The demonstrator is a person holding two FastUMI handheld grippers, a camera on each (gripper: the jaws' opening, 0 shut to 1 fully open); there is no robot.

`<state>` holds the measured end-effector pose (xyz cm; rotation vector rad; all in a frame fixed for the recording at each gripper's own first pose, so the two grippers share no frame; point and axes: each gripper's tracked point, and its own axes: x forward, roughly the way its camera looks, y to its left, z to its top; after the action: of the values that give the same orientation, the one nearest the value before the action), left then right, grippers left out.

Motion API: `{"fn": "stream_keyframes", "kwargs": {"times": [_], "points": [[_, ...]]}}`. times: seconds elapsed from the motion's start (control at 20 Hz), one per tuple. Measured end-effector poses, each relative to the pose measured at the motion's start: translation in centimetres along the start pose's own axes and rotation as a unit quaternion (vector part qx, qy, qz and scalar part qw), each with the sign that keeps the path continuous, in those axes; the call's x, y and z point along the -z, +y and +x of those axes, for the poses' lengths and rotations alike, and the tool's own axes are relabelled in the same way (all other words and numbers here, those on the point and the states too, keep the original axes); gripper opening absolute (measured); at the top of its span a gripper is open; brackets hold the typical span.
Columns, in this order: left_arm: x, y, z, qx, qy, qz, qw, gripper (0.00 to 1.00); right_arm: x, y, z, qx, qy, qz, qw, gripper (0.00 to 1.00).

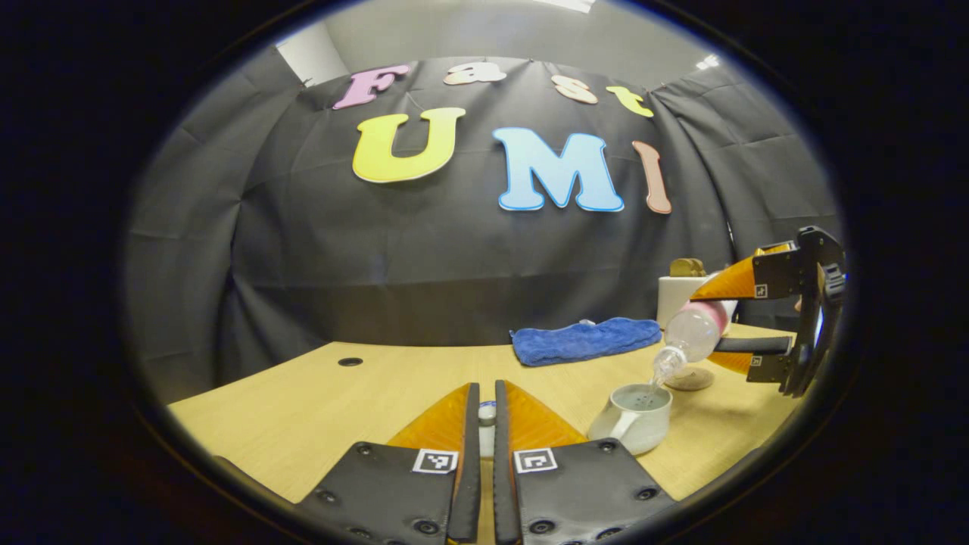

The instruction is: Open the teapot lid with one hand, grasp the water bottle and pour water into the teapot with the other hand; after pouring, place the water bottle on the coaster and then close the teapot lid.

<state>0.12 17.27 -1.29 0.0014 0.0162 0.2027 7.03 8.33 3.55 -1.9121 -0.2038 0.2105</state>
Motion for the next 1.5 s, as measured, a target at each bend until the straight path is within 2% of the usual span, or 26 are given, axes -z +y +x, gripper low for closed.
{"fn": "stream_keyframes", "kwargs": {"times": [0.5, 1.1, 1.3, 1.5], "points": [[0.0, 0.0, 0.0, 0.000, -0.001, 0.000, 1.000, 0.14, -0.3, -1.0, 0.1, 0.029, -0.017, -0.081, 0.996, 0.75], [-0.1, 0.1, 0.0, -0.002, -0.001, 0.000, 1.000, 0.14, -1.3, -2.4, 0.9, 0.073, -0.039, -0.175, 0.981, 0.75], [-0.1, 0.1, 0.0, -0.002, -0.001, 0.000, 1.000, 0.14, -1.2, -2.5, 1.4, 0.065, -0.035, -0.149, 0.986, 0.75], [-0.1, 0.2, 0.0, -0.002, -0.001, 0.000, 1.000, 0.14, -0.6, -2.0, 1.6, 0.043, -0.027, -0.050, 0.997, 0.75]]}}
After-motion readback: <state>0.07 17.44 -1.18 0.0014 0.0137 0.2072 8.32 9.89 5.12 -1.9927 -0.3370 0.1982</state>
